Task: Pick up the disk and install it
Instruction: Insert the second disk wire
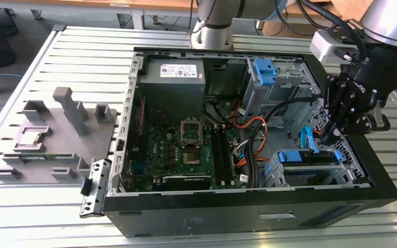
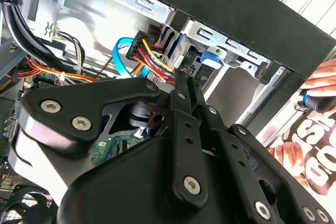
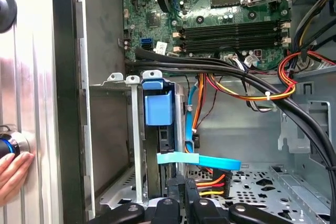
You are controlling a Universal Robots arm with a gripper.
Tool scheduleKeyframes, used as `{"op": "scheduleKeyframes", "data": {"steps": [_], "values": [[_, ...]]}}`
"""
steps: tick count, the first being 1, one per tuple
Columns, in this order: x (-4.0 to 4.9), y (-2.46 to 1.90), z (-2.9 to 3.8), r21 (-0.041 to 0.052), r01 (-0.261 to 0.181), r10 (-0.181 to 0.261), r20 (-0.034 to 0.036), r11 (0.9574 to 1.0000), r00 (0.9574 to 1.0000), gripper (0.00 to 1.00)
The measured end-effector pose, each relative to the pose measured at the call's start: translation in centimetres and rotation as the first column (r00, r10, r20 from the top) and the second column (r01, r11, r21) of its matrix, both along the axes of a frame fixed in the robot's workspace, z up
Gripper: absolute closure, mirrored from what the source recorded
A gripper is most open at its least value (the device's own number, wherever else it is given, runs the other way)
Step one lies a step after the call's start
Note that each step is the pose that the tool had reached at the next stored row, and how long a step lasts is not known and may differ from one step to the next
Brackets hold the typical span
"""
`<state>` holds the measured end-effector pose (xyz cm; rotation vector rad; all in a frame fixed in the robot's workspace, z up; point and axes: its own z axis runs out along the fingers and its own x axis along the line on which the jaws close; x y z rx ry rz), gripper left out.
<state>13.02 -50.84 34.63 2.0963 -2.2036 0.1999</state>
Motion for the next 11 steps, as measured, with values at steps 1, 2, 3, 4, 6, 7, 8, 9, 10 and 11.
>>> {"op": "scheduleKeyframes", "data": {"steps": [1,2,3,4,6,7,8,9,10,11], "values": [[0.00,-0.05,0.00,0.0000,0.004,-0.004,-0.0005,1.0000,1.0000,0.83],[0.00,-0.11,0.00,-0.0001,0.009,-0.009,-0.0011,1.0000,1.0000,0.83],[0.02,-0.17,0.00,0.0000,0.013,-0.013,-0.0017,0.9999,0.9999,0.83],[0.06,-0.23,0.00,-0.0001,0.015,-0.015,-0.0021,0.9999,0.9999,0.83],[0.08,-0.27,-0.01,-0.0001,0.015,-0.015,-0.0022,0.9999,0.9999,0.83],[0.08,-0.28,-0.01,0.0000,0.015,-0.015,-0.0022,0.9999,0.9999,0.83],[0.09,-0.30,-0.02,-0.0001,0.015,-0.015,-0.0022,0.9999,0.9999,0.83],[0.08,-0.39,-0.06,-0.0001,0.015,-0.015,-0.0022,0.9999,0.9999,0.83],[0.09,-0.50,-0.11,-0.0001,0.014,-0.014,-0.0022,0.9999,0.9999,0.83],[0.09,-0.60,-0.16,-0.0001,0.012,-0.012,-0.0022,0.9999,0.9999,0.83]]}}
